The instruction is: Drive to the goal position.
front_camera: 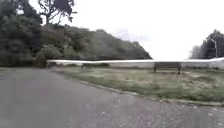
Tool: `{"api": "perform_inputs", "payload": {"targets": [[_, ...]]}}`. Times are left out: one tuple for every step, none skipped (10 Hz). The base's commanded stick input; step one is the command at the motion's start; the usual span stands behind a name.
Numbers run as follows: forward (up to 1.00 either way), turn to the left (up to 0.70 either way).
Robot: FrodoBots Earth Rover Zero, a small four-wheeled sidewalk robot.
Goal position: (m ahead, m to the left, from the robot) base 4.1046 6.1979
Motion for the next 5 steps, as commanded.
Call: {"api": "perform_inputs", "payload": {"targets": [[0.7, 0.27], [0.7, 0.27], [0.7, 0.27], [0.7, 0.27], [0.7, 0.27]]}}
